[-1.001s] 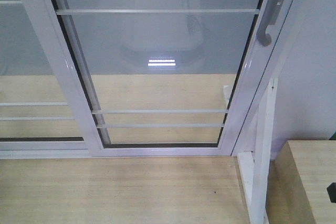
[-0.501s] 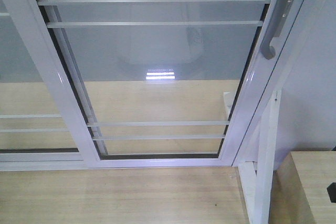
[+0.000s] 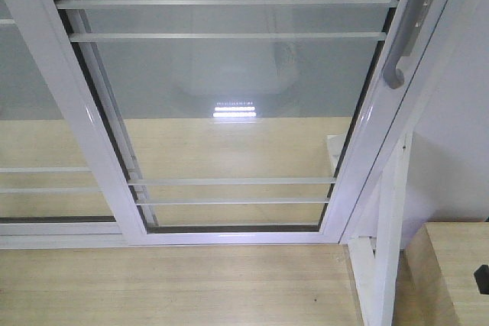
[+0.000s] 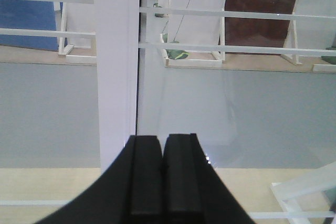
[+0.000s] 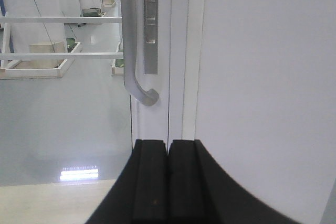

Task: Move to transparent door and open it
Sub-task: 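Align the base with the door's silver handle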

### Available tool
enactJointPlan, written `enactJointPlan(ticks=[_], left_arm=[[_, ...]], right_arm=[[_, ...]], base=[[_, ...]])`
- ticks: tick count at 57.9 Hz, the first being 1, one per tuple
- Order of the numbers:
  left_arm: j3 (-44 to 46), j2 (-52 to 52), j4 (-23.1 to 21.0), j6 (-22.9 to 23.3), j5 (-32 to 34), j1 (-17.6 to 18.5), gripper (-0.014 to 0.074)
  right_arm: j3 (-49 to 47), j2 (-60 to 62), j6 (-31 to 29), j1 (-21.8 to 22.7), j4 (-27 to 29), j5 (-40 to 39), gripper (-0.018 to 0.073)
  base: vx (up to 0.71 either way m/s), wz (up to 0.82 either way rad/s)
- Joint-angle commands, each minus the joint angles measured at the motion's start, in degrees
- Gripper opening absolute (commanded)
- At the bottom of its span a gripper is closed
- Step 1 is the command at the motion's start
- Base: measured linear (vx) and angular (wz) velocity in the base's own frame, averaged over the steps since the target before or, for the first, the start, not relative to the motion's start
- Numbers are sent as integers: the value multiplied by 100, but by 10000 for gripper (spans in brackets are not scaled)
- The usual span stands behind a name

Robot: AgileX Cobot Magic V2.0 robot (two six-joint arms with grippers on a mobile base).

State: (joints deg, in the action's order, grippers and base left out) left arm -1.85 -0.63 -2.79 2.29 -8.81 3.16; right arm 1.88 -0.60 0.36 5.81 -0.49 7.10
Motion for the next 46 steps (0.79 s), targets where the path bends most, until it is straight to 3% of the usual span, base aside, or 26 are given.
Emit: enactJointPlan(ticks=[1,46], left_arm=[[-77,-25,-50,5,499,-9,-6],[-77,-25,-29,-5,520,-10,-6]], right_arm=[[4,-107,-36,28,-44,-475,-9],[4,-114,-36,24,-44,-456,-9]], base=[[0,1],[0,0]])
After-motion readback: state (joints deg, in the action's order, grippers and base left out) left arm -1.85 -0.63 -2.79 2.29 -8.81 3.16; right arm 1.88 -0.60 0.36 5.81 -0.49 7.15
